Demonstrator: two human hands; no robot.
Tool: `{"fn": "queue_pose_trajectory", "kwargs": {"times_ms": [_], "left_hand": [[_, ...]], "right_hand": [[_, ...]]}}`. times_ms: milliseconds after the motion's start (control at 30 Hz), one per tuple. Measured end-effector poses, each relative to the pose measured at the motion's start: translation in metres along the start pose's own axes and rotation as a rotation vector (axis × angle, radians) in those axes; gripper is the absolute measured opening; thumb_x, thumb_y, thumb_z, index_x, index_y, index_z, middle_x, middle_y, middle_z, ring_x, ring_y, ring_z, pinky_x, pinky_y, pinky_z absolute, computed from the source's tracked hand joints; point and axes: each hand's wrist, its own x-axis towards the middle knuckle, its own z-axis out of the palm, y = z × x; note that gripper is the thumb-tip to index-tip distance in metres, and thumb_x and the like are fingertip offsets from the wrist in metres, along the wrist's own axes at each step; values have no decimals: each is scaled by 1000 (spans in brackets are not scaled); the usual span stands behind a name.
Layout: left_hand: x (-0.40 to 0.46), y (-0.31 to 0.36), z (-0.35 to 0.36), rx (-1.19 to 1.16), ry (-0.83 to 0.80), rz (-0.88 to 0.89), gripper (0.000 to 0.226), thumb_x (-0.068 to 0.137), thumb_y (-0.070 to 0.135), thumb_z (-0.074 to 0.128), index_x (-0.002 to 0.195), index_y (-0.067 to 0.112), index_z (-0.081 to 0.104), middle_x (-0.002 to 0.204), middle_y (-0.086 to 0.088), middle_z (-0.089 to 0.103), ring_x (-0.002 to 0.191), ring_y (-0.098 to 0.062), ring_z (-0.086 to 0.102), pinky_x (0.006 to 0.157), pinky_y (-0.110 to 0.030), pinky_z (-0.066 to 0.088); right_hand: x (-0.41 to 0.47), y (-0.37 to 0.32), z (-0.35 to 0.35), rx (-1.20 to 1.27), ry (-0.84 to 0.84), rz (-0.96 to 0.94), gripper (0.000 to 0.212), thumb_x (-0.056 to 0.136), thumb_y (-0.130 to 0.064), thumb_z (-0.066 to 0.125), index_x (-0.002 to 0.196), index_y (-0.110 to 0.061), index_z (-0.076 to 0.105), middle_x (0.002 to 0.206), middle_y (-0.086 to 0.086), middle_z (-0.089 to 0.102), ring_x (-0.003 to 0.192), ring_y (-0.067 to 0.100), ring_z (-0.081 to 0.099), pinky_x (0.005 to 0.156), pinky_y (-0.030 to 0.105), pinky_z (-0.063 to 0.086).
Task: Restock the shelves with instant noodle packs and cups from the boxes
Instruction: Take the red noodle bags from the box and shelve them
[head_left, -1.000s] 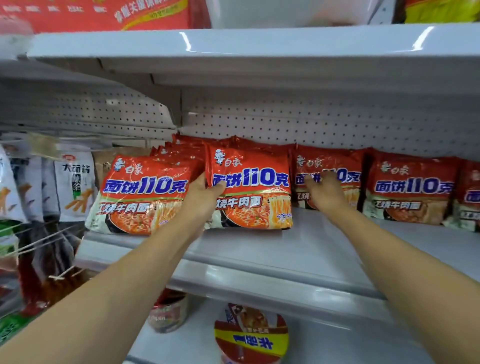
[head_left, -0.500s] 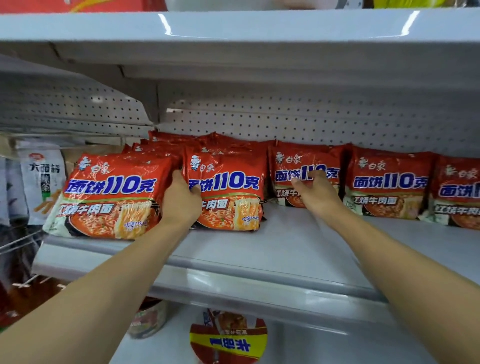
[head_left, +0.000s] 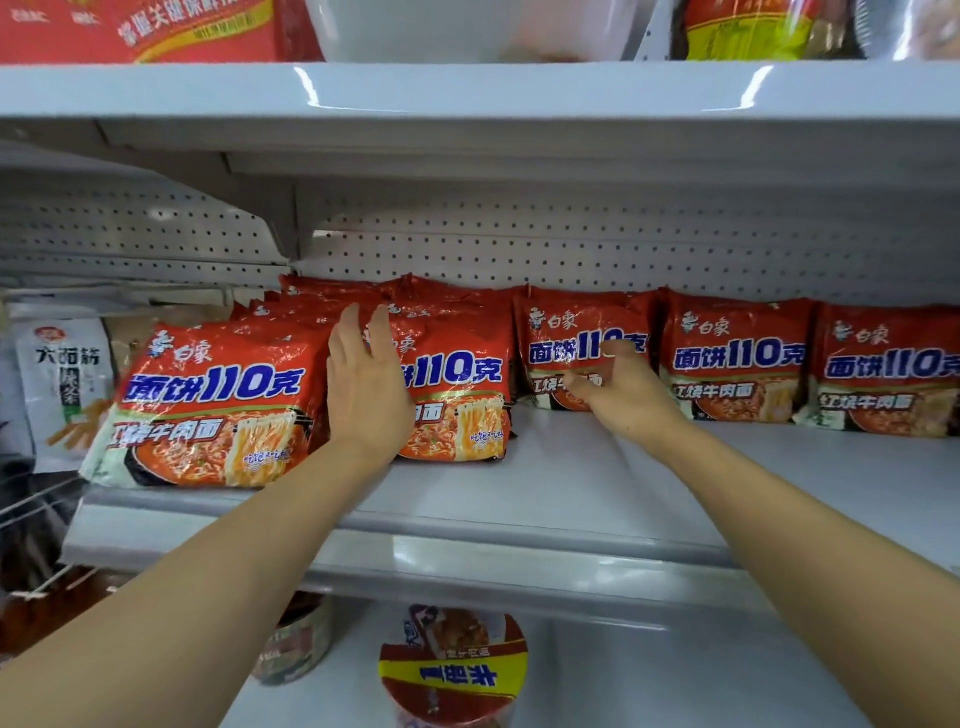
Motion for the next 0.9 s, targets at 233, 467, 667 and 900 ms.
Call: {"fn": "queue_pose_trajectory", "kwargs": {"times_ms": [233,467,667,900], "left_hand": [[-15,17,-25,56,-207,103,69,85,17,66,144,12,29,149,-13,28,135,-33,26,109,-46,30],[-51,56,-45,-89,-404,239,54,86,17,62,136,12,42,139,-13,42,127,-32,35,102,-44,35],[-100,111,-52,-245,-536,380,57,88,25,63,138,14,37,141,-11,40,128,-30,34,103,-42,34],[-157,190,-42,-418,-670,563,58,89,23,62,140,17,37,144,-7,39,133,-27,31,106,-39,32]], "right_hand": [[-45,-18,-27,-132,27,-16,72,80,-34,73,139,-12,37,137,9,47,124,26,47,104,41,41],[-122,-26,-66,-252,76,12,68,83,-28,71,139,-13,36,141,9,41,129,25,40,101,33,34],[-194,-4,-102,-363,84,115,69,84,-34,69,141,-14,34,146,11,34,135,28,31,110,41,31],[-269,47,-153,-427,96,325,68,86,-35,67,141,-14,33,143,11,32,133,30,31,105,38,35]]}}
